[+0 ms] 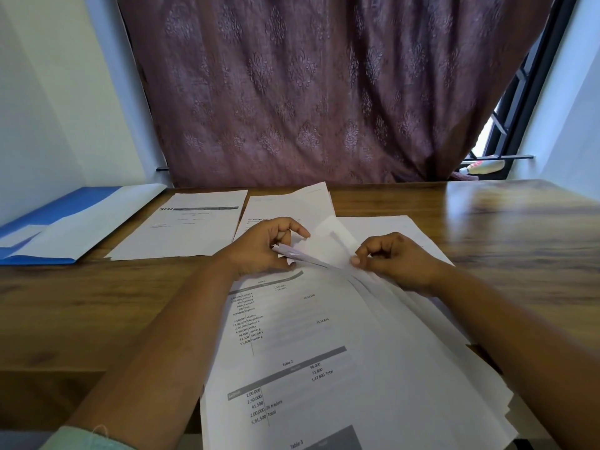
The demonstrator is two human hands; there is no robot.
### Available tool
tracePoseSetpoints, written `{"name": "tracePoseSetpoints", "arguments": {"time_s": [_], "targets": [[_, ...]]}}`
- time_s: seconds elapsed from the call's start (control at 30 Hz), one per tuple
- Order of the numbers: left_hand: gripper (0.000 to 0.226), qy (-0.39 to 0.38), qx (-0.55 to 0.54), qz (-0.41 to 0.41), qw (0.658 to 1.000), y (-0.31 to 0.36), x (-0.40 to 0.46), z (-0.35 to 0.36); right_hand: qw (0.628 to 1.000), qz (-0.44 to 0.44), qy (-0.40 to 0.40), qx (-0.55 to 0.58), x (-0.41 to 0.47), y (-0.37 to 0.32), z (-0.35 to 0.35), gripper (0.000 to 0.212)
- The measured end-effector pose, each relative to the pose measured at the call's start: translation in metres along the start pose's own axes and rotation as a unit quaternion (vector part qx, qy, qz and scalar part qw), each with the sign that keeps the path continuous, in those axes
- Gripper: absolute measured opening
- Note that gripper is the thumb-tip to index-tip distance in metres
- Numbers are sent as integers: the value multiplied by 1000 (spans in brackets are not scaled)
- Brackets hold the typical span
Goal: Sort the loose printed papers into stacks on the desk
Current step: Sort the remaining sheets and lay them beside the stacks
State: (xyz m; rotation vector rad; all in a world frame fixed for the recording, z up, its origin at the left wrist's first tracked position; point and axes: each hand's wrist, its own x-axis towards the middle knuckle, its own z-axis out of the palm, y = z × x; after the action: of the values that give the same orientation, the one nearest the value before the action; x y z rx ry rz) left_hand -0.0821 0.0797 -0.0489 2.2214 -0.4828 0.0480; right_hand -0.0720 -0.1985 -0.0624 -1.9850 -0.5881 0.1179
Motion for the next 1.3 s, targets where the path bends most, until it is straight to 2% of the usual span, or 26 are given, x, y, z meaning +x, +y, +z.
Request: {"name": "tracePoseSetpoints", "arguments": {"time_s": [0.1, 0.2, 0.23, 0.3, 0.33, 0.4, 0.5, 0.57, 0.63, 0.67, 0.77, 0.9, 0.97, 1.03, 1.17, 1.3], "targets": [[47, -4, -12, -8, 1000, 1, -1, 1, 1000, 4, 3, 9, 1, -1, 0, 12], [48, 2, -107, -37, 994, 2, -3, 3, 1000, 13, 25, -1, 3, 2, 0, 7], [49, 12, -121, -44, 992, 1, -2, 4, 999, 18, 50, -5, 4, 3, -1, 1], [52, 43, -94, -49, 993, 0, -1, 5, 991, 8, 131, -11, 9, 7, -3, 14], [54, 61, -66, -51, 995, 0, 0, 5, 984, -9, 176, -25, 10, 4, -7, 13], [53, 92, -23, -52, 994, 0, 1, 3, 975, -47, 208, -53, 9, -6, -12, 10], [40, 93, -3, -49, 994, 1, 0, 3, 992, -69, 91, -61, 3, -25, -8, 16], [42, 58, 9, -59, 997, 1, -2, 6, 989, -53, 13, -134, 4, -35, 5, 16], [49, 36, 23, -73, 996, 2, -3, 9, 968, 2, -37, -250, 12, -39, 19, 37], [50, 32, 21, -75, 996, 3, -3, 9, 961, 34, -45, -271, 17, -40, 24, 44], [49, 24, -1, -74, 997, 5, -3, 7, 973, 85, -19, -211, 31, -40, 33, 47], [52, 21, 26, -83, 996, 7, -4, 7, 990, 139, -9, -20, 40, -45, 32, 52], [53, 19, 28, -85, 996, 6, -3, 7, 993, 119, -22, 9, 40, -48, 32, 44], [51, 12, 31, -84, 996, 6, -2, 5, 997, 75, -20, -13, 37, -47, 34, 31], [30, -29, 7, -81, 996, 7, -3, 2, 997, 18, -44, 55, 31, -44, 33, 13], [18, -49, -26, -76, 996, 11, -7, -7, 994, 35, 26, 105, 37, -36, 27, 14]]}}
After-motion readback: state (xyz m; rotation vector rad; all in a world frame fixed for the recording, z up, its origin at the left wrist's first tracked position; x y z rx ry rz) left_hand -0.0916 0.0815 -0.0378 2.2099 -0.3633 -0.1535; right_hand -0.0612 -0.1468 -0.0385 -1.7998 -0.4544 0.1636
